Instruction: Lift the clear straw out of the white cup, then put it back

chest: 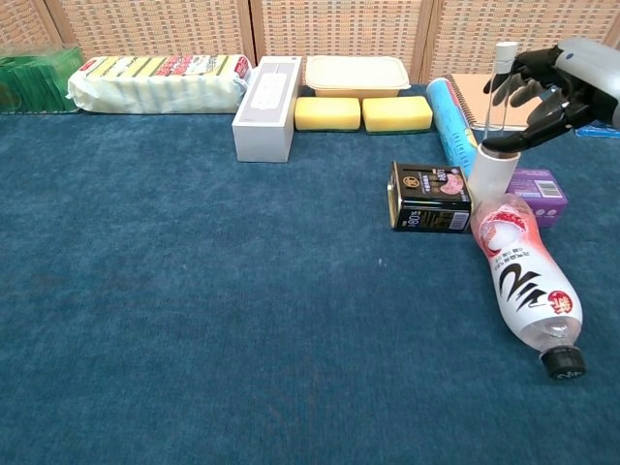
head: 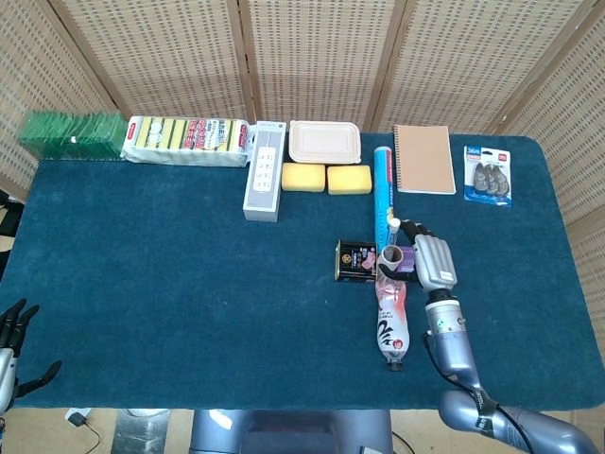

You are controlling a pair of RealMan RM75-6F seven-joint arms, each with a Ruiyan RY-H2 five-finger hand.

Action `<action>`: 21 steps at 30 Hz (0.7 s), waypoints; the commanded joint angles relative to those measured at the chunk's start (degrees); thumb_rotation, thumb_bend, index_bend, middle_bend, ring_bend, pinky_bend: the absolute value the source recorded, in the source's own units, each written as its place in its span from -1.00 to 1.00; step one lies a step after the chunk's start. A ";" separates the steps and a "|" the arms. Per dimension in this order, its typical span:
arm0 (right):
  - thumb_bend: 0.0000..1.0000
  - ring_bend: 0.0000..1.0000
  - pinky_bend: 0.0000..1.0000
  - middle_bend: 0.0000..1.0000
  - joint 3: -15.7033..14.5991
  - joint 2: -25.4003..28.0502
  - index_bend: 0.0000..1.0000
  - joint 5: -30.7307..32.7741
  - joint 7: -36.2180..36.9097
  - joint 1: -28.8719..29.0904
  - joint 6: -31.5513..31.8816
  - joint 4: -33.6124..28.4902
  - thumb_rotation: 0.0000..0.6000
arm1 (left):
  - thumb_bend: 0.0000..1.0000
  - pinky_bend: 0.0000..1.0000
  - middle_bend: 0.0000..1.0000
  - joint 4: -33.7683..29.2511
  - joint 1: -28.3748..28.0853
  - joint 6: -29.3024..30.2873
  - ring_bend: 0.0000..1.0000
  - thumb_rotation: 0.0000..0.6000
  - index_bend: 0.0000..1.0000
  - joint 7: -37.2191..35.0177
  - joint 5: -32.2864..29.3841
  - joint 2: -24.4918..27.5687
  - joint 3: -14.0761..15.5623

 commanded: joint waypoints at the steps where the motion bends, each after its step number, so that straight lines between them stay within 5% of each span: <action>1: -0.50 -0.47 -0.37 -0.38 -0.04 -0.60 -0.41 0.42 -0.64 0.57 -0.08 0.41 0.85 | -0.61 -0.70 -1.00 -0.03 0.02 0.01 -1.00 1.00 -0.87 -0.04 -0.04 0.04 -0.03; 17: -0.47 -0.34 -0.26 -0.27 -0.15 -1.95 -0.36 3.14 -6.13 3.68 -1.05 2.90 0.82 | -0.61 -0.70 -1.00 -0.20 -0.21 -0.62 -1.00 1.00 -0.87 -0.65 -0.61 0.48 -0.42; 21: -0.46 -0.31 -0.21 -0.26 -0.32 -1.80 -0.35 3.69 -7.88 4.29 -1.26 3.52 0.96 | -0.61 -0.70 -1.00 -0.37 -0.25 -0.67 -1.00 1.00 -0.87 -0.59 -0.70 0.57 -0.51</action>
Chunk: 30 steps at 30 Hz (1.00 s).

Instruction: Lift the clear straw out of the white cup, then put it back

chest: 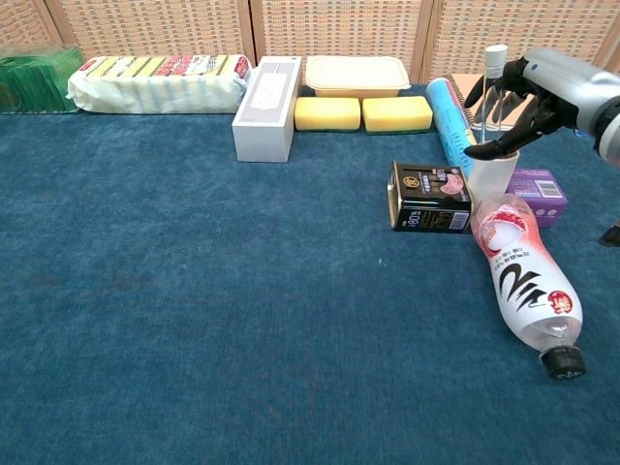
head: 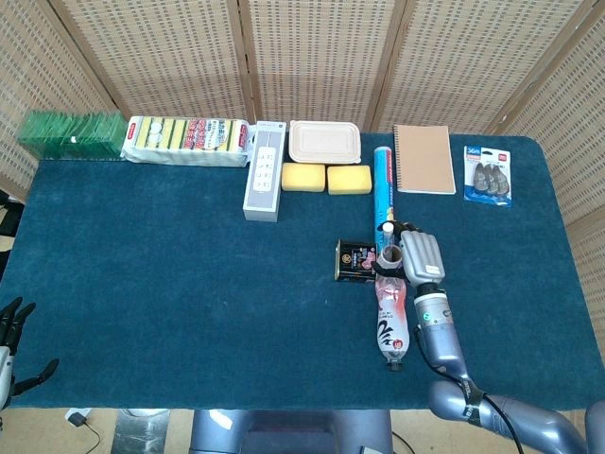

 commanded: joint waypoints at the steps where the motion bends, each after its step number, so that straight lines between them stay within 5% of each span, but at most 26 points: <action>1: -0.46 -0.31 -0.21 -0.26 -0.21 0.03 -0.34 0.25 -1.46 0.58 0.07 0.73 0.99 | -0.61 -0.70 -1.00 -0.10 -0.01 0.00 -1.00 1.00 -0.87 0.08 -0.06 0.04 -0.06; 30: -0.45 -0.22 -0.17 -0.21 -0.96 3.28 -0.29 2.11 -4.47 1.28 0.76 -0.41 1.00 | -0.61 -0.70 -1.00 -1.29 -0.27 -0.19 -1.00 1.00 -0.87 1.20 -0.34 0.37 -0.40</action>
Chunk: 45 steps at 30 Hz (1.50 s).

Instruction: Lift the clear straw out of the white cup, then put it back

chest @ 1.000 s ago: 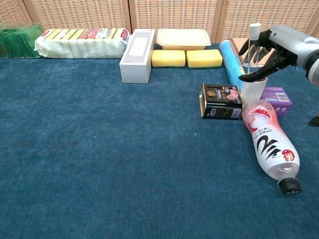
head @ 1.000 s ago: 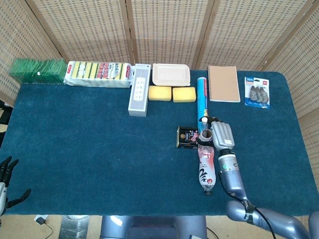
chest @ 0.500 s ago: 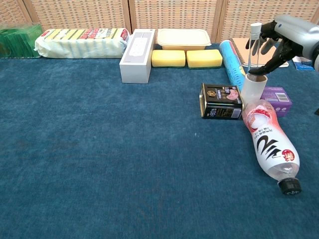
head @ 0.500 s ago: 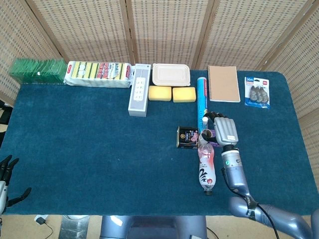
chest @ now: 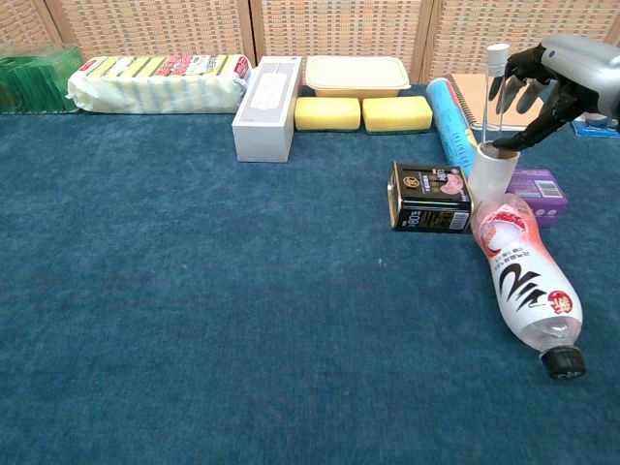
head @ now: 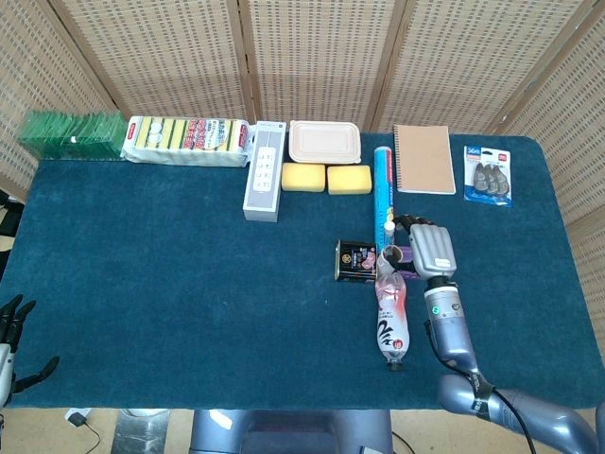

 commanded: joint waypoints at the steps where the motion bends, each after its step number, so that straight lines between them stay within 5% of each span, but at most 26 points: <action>1: -0.45 -0.21 -0.16 -0.20 -0.11 -0.01 -0.28 0.03 -0.13 -0.03 0.24 -0.07 1.00 | -0.61 -0.70 -1.00 0.05 0.03 0.06 -1.00 1.00 -0.87 -0.06 0.00 0.00 -0.01; 45: -0.45 0.14 0.00 0.09 -0.29 -3.18 -0.08 2.58 -4.50 1.28 3.63 -1.54 1.00 | -0.61 -0.70 -1.00 0.78 0.04 -0.07 -1.00 1.00 -0.87 -1.38 -0.16 -0.05 -0.08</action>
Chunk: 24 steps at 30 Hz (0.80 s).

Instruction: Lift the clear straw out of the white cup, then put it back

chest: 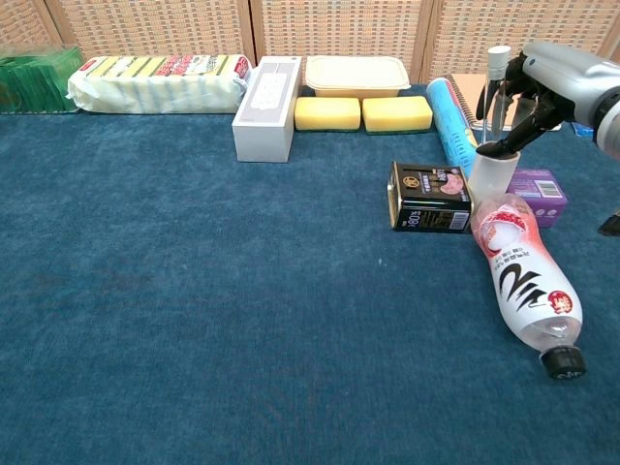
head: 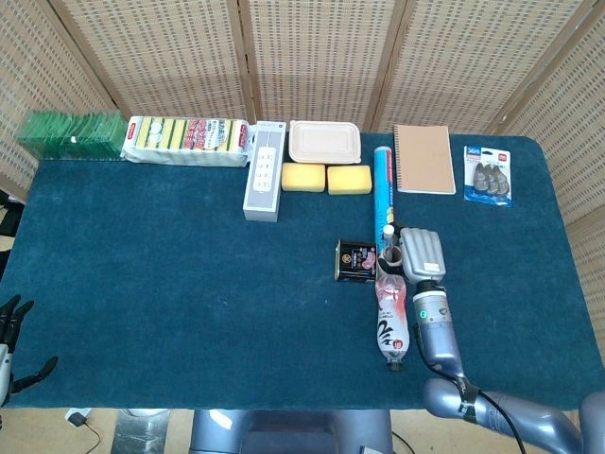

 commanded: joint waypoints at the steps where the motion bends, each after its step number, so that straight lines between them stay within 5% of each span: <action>1: -0.45 0.16 0.01 0.10 -0.03 0.05 -0.07 0.01 0.00 0.02 -0.07 -0.04 1.00 | -0.61 -0.70 -1.00 0.02 0.01 -0.01 -1.00 1.00 -0.87 -0.05 -0.06 0.00 -0.03; 17: -0.44 0.29 0.11 0.24 0.05 -0.06 0.09 0.53 -1.55 0.34 0.64 -0.07 1.00 | -0.61 -0.70 -1.00 0.32 0.09 0.01 -1.00 1.00 -0.87 -0.46 -0.23 -0.05 -0.13; 24: -0.43 0.39 0.33 0.30 0.06 -0.37 0.13 0.55 -2.24 0.50 1.15 -0.09 1.00 | -0.61 -0.70 -1.00 0.42 0.10 -0.05 -1.00 1.00 -0.87 -0.51 -0.33 -0.07 -0.17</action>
